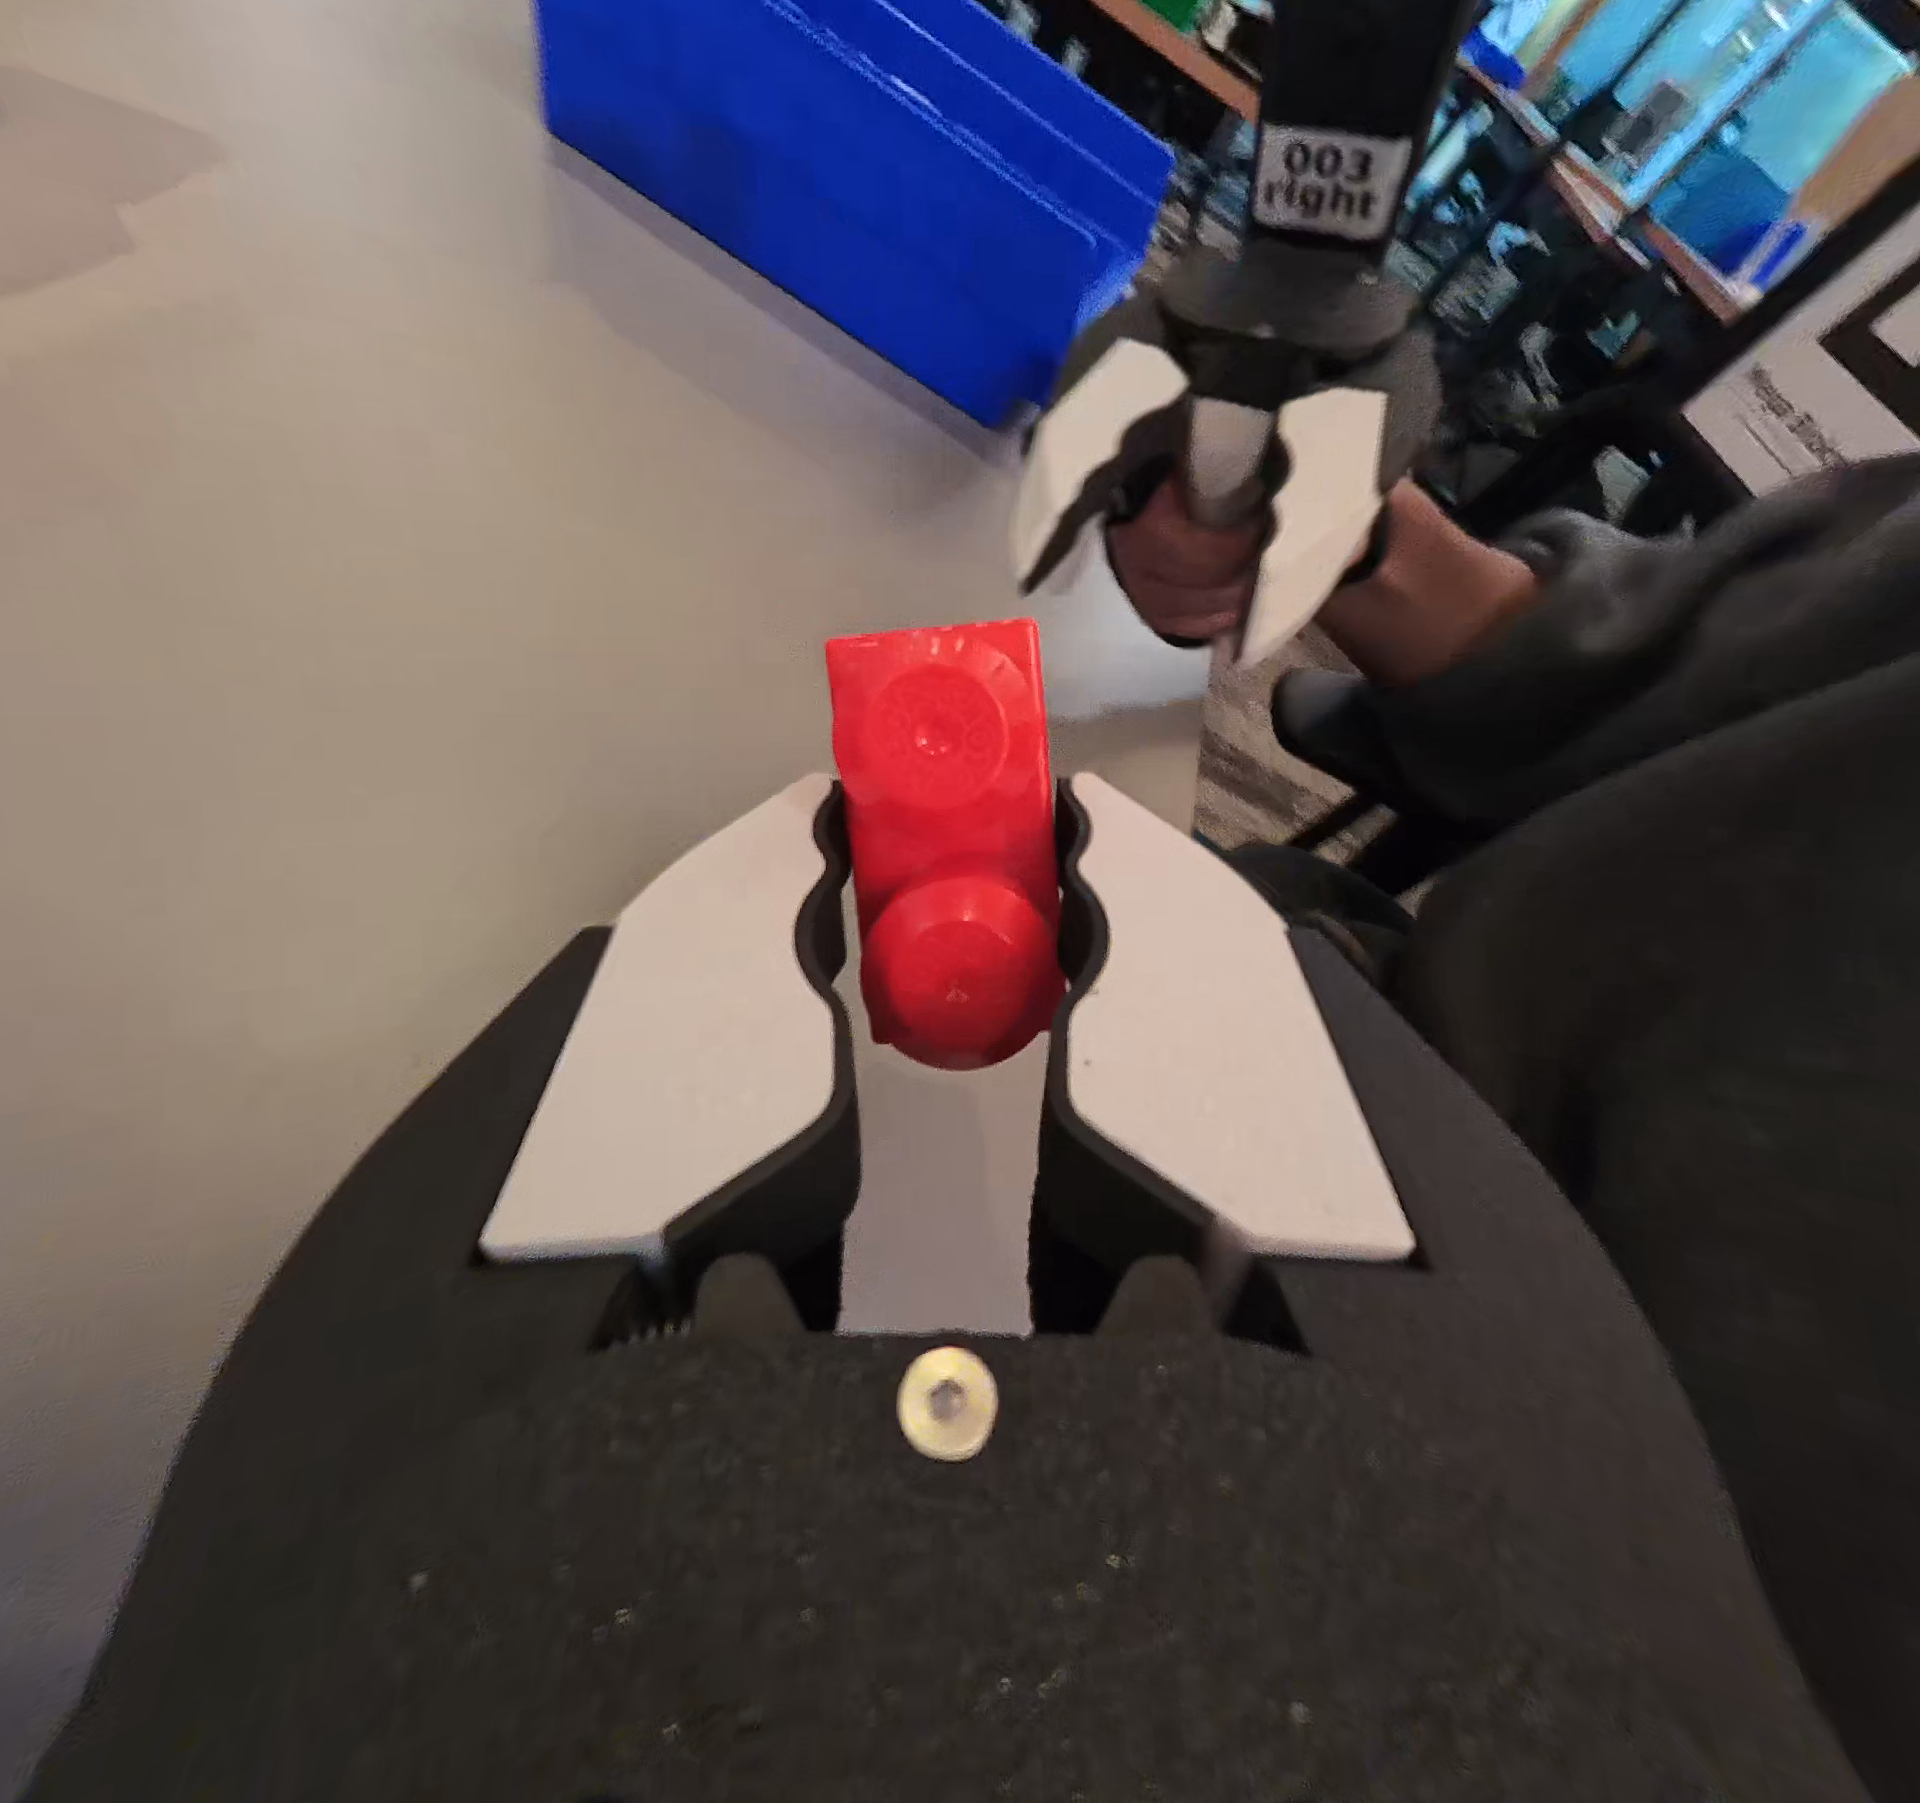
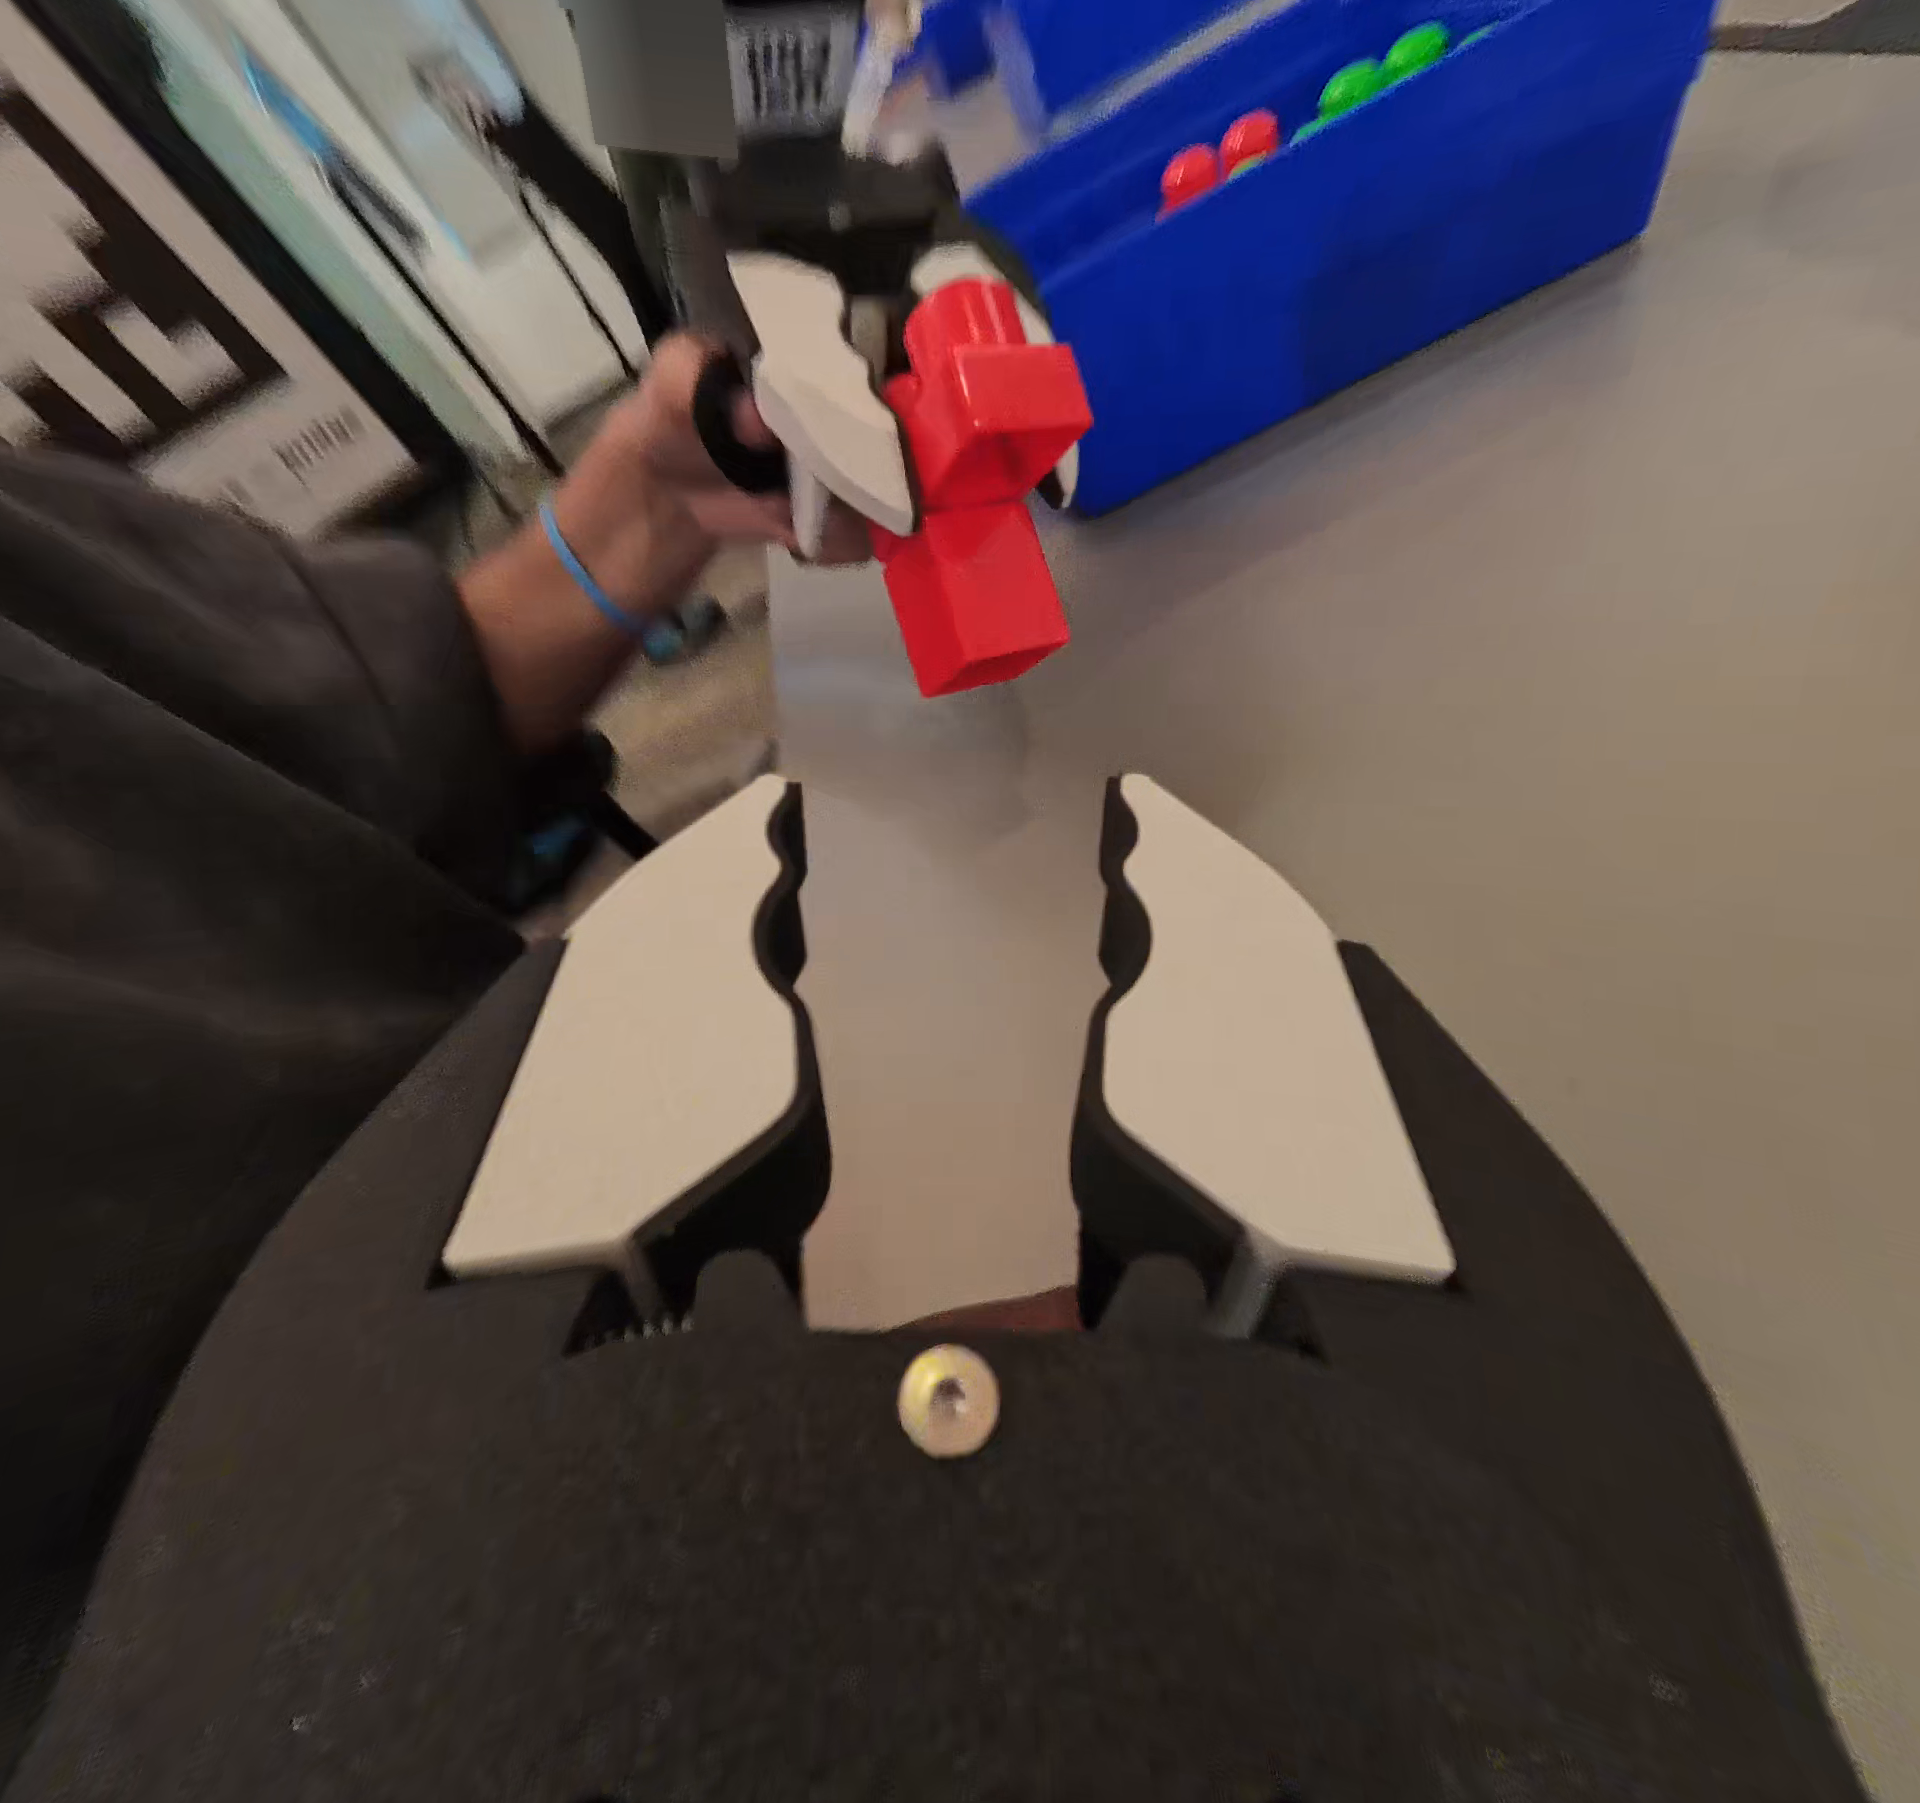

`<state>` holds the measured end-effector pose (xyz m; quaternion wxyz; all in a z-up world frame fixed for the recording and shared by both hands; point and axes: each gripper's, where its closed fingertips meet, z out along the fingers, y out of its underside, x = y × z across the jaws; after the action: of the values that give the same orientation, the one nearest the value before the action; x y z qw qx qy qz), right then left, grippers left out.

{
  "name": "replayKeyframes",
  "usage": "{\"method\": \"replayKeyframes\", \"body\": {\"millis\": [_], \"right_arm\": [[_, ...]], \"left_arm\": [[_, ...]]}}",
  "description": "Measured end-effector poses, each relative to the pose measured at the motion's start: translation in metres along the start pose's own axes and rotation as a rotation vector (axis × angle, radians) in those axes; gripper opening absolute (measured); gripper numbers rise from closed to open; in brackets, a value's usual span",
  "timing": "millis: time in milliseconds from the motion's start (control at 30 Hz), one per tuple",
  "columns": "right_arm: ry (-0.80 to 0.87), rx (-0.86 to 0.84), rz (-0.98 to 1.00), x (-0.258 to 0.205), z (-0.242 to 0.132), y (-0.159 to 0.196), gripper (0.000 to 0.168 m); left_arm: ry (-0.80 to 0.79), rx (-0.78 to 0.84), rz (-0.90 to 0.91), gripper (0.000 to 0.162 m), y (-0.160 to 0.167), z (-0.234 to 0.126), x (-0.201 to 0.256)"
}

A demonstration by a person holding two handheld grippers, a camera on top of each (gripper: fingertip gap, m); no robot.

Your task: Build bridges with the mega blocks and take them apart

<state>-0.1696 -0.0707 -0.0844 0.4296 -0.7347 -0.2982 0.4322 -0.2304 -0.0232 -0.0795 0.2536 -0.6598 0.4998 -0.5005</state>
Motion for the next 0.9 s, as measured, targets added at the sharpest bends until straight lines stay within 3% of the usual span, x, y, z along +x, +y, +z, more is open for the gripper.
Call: {"method": "replayKeyframes", "body": {"millis": [200,333,467,633,767,900], "right_arm": [[-0.021,-0.239,-0.141,0.012,0.055,0.003,0.058],[-0.112,-0.228,-0.115,0.005,0.060,0.005,0.042],[-0.155,-0.204,-0.146,0.001,0.044,0.005,0.036],[-0.045,-0.297,-0.172,0.027,0.009,0.026,0.036],[0.034,-0.258,-0.169,0.027,-0.022,0.014,0.036],[0.188,-0.229,-0.219,0.031,-0.044,-0.006,0.037]], "left_arm": [[0.123,-0.087,0.044,0.037,-0.017,0.022,0.014],[0.117,-0.109,0.089,0.037,-0.016,0.024,0.018],[0.132,-0.128,0.121,0.036,-0.005,0.015,0.021],[0.122,-0.079,0.114,0.036,-0.008,-0.013,0.020],[0.071,-0.047,0.123,0.036,0.000,-0.025,0.019],[-0.076,0.026,0.105,0.036,0.006,-0.011,0.004]]}}
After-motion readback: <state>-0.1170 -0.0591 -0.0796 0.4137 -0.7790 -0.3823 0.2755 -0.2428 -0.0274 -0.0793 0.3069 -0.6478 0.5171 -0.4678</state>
